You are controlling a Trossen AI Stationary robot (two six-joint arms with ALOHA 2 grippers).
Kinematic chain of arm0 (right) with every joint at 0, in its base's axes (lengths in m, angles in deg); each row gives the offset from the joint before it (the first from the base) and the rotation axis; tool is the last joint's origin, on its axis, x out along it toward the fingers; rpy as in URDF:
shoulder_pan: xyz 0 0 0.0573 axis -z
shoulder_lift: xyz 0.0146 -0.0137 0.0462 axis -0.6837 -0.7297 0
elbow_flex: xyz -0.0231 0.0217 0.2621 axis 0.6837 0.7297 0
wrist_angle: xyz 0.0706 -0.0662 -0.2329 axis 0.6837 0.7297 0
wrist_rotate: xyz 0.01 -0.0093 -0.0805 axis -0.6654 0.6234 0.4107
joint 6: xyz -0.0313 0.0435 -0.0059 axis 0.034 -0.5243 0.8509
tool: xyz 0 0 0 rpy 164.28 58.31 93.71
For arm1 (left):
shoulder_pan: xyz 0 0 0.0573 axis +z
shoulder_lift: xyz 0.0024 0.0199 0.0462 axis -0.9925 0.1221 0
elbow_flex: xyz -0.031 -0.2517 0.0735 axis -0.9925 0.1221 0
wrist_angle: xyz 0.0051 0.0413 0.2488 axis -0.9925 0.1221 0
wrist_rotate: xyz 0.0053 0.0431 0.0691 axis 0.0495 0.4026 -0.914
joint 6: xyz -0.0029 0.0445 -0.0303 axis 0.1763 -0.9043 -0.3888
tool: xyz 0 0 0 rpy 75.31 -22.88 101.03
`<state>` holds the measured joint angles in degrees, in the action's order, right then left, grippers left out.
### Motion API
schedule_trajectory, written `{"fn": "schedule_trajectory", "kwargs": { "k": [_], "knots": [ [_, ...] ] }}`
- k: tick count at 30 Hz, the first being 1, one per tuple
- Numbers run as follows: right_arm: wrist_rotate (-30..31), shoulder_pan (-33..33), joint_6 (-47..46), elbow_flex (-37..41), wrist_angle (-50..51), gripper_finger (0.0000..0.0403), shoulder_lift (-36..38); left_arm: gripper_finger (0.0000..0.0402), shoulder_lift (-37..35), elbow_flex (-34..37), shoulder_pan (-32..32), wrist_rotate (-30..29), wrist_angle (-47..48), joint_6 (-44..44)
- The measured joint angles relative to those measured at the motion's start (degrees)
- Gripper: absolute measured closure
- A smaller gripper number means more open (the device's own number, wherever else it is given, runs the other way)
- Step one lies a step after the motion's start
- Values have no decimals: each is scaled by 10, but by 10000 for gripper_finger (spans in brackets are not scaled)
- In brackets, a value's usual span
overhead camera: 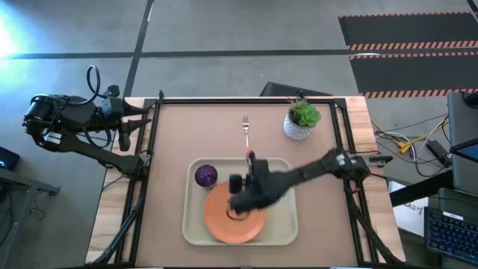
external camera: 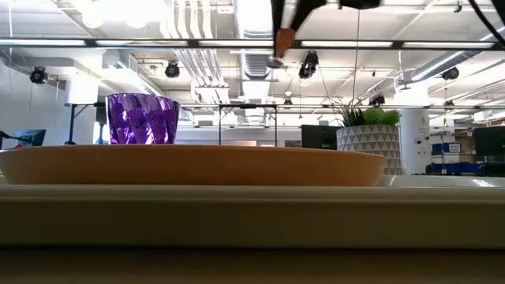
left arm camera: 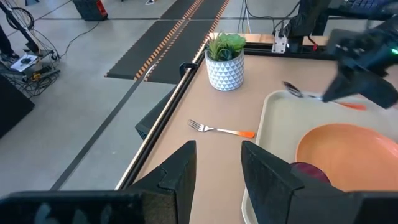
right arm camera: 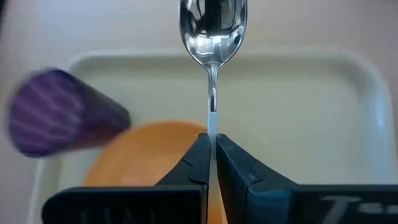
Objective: Pick and place plate/cup/fork/spoon on tray
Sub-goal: Put the orange spoon on the white tray to the right of the orange plate
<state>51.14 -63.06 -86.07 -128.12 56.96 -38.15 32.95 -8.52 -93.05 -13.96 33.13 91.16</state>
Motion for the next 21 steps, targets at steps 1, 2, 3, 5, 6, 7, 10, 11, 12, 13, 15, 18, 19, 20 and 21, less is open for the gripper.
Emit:
{"fn": "schedule_trajectory", "kwargs": {
  "k": [1,2,3,5,6,7,10,11,12,13,15,18,19,20,21],
  "knots": [
    [-5,-11,-37,10,1,395,-7,291,-1,1,0,0,0,-2],
    [-16,-21,-69,20,0,395,-12,291,-1,3,0,0,0,-5],
    [-32,-31,-99,31,0,395,-17,291,-2,5,0,0,0,-10],
    [-70,-47,-158,48,1,395,-28,291,-3,9,0,0,0,-15],
    [-86,-57,-181,56,-4,395,-32,291,-3,11,0,0,-2,-15],
    [-97,-66,-200,61,-9,395,-34,291,-2,11,0,0,-4,-15],
    [-106,-94,-251,73,-4,395,-31,291,-1,13,0,0,-4,-16],
    [-113,-101,-264,76,-1,395,-29,291,0,13,0,0,-5,-16],
    [-124,-106,-268,77,-1,395,-28,291,0,14,0,0,-5,-15],
    [-137,-110,-268,78,-3,395,-27,291,0,15,0,0,-5,-15],
    [-154,-117,-268,81,-2,395,-25,291,0,18,0,0,-9,-15],
    [-170,-125,-268,89,-3,395,-25,291,0,22,0,0,-9,-15],
    [-171,-127,-268,94,-5,395,-25,291,-1,24,0,0,-9,-15],
    [-171,-129,-268,98,-7,395,-25,291,-1,27,0,0,-9,-15],
    [-171,-130,-268,103,-10,395,-25,291,-2,29,0,0,-9,-15]
  ]
}}
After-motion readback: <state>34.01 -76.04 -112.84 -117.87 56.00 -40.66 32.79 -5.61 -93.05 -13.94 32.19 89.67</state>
